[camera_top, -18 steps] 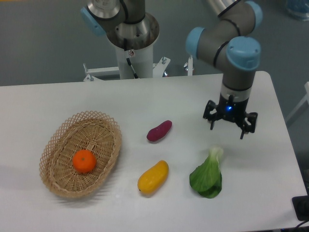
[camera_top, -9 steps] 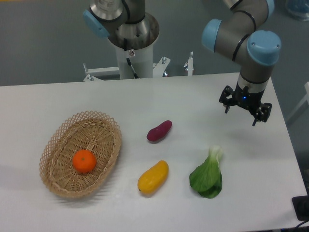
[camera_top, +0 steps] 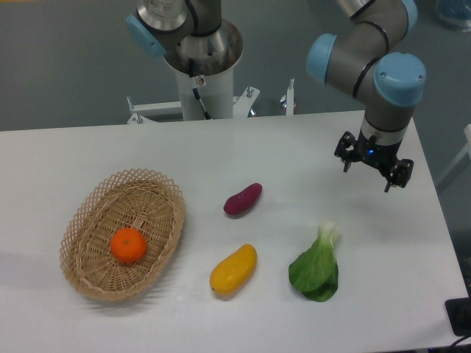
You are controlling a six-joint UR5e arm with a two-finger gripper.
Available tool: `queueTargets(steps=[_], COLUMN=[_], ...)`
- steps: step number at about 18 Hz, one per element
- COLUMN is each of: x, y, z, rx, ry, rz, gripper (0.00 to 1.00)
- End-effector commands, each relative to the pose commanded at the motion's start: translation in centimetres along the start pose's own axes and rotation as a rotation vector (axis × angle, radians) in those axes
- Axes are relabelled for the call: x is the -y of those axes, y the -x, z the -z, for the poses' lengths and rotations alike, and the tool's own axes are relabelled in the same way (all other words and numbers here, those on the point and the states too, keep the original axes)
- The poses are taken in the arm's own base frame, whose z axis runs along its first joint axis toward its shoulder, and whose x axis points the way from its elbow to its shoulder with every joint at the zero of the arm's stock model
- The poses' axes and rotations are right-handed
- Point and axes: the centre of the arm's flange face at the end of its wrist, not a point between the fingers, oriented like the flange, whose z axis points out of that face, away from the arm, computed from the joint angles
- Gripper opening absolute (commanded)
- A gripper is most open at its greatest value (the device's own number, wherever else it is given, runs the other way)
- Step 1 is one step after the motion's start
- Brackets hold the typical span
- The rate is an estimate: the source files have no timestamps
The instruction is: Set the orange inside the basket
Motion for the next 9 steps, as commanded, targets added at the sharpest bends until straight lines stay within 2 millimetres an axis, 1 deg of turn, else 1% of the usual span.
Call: queueTargets(steps=[4, 9], x=[-0.01, 0.02], y=[0.09, 0.2], z=[-0.33, -0.19], rx=[-0.001, 0.003], ry=[0.002, 0.0], rz=[-0.003, -0.003], gripper=[1.0, 1.0])
